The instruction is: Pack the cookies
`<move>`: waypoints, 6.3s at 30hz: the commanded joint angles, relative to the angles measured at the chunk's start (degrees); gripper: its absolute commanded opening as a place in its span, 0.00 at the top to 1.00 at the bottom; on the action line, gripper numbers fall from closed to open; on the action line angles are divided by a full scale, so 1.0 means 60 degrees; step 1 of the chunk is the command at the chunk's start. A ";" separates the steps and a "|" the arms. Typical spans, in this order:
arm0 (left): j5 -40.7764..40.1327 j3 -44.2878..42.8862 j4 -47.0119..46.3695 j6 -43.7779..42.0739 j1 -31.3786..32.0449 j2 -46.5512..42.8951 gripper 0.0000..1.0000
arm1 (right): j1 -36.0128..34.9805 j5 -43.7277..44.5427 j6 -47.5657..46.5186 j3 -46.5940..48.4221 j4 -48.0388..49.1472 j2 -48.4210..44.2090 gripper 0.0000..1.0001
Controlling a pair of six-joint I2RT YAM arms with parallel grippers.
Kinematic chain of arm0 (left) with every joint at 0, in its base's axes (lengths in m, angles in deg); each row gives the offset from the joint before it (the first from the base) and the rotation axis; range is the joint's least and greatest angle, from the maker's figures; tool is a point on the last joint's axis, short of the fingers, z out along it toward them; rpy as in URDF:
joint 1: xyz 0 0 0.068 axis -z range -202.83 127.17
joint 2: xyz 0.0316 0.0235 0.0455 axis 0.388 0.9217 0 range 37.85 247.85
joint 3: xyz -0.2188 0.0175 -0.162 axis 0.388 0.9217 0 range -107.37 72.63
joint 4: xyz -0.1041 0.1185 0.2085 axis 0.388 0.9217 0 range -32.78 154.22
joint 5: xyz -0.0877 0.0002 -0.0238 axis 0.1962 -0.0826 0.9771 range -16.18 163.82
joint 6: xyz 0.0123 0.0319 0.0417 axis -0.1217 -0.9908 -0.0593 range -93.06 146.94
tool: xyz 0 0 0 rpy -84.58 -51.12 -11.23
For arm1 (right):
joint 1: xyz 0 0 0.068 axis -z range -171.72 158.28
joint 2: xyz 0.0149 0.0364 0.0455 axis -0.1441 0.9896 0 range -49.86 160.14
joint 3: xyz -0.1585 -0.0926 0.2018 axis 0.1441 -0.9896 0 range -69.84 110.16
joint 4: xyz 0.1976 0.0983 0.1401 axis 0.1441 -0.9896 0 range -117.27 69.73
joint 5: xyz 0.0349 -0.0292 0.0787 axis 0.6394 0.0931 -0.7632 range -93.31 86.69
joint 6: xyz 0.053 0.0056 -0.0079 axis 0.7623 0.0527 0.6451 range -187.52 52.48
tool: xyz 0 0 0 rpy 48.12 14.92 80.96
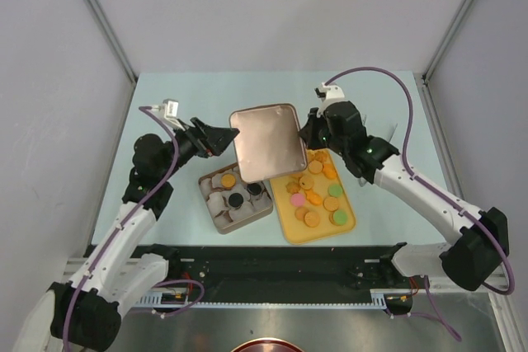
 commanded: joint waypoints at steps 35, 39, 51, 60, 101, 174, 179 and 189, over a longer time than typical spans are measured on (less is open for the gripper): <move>-0.0051 -0.1250 0.0065 -0.1351 0.0644 0.0927 0.99 | -0.0063 0.0671 0.0787 0.2494 -0.1963 -0.0843 0.00; -0.2039 -0.2527 0.2287 -0.3490 0.1330 0.1001 1.00 | 0.0494 0.0377 0.1636 0.2610 -0.2693 -0.1094 0.00; -1.1723 -0.3088 0.0205 -1.1838 0.6630 0.2127 1.00 | 0.1198 -0.1657 0.2177 0.2597 -0.3094 -0.0960 0.00; -1.3046 -0.0523 -0.6388 -1.8345 0.8465 0.3036 1.00 | 0.2503 -0.4615 0.2737 0.2333 -0.2799 -0.0802 0.00; -1.2475 -0.0068 -1.2823 -2.3548 1.0459 0.6201 1.00 | 0.1346 -0.6713 0.2692 0.2362 -0.0630 0.2523 0.57; -0.6401 -0.2663 0.6895 -0.0523 0.2875 -0.0771 0.26 | 0.3382 -0.8292 0.2559 0.4136 0.0069 0.3871 1.00; -0.4463 -0.1959 0.7171 0.0020 0.1129 -0.0757 0.27 | 0.3338 -0.9538 0.2925 0.3887 0.0873 0.4252 1.00; -0.3598 -0.0363 0.7612 0.0914 -0.0452 -0.1313 0.34 | 0.2592 -1.1736 0.3953 0.3637 0.2402 0.5526 1.00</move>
